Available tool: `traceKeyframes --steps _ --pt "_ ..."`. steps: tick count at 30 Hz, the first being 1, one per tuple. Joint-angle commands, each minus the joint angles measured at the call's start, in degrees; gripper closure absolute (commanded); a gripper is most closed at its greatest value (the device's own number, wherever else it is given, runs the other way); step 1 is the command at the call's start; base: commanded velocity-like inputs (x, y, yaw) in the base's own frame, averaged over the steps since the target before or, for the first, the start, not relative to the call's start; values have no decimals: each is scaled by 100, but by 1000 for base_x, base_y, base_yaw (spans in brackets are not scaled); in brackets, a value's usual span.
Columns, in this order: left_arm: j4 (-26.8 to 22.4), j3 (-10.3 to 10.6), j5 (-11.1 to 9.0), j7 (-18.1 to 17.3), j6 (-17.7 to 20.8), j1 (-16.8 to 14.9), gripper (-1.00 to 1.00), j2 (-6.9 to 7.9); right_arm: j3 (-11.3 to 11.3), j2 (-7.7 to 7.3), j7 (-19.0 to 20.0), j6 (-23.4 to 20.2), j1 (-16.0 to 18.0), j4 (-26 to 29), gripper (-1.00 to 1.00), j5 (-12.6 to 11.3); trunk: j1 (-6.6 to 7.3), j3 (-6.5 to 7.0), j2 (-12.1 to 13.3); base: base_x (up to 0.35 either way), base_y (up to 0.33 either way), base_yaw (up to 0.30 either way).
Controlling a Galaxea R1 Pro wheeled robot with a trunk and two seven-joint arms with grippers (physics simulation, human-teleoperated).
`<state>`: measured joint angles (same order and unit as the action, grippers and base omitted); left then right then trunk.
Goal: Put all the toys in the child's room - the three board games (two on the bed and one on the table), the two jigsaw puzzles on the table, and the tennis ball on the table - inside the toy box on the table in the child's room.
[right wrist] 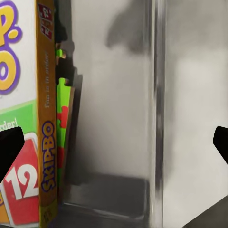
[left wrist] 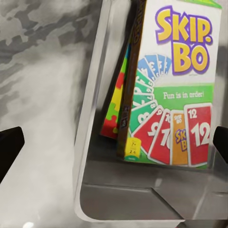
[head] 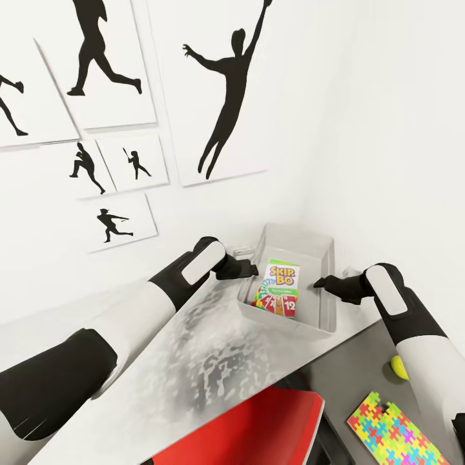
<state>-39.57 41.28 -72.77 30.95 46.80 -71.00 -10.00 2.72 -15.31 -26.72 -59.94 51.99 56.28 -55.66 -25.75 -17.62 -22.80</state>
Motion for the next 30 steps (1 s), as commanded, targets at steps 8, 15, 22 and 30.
traceKeyframes --steps 8,15,22,30 --pt "47 20 -53 52 -18 -10 -100 0 18 -8 -59 -6 4 17 -100 -59 -3 -18 -12 0 0 0" --pt "128 29 -54 51 -62 -10 -100 0 17 -8 -56 -6 0 12 -100 -59 -3 -53 -12 0 0 0" --pt "278 66 -56 42 -213 -9 -100 0 13 -7 -53 -6 -2 12 -100 -59 -3 -97 -12 0 0 0" --pt "396 462 -64 24 -341 -10 -100 0 7 -12 -52 -6 2 26 -100 -59 -3 -136 -12 0 0 0"
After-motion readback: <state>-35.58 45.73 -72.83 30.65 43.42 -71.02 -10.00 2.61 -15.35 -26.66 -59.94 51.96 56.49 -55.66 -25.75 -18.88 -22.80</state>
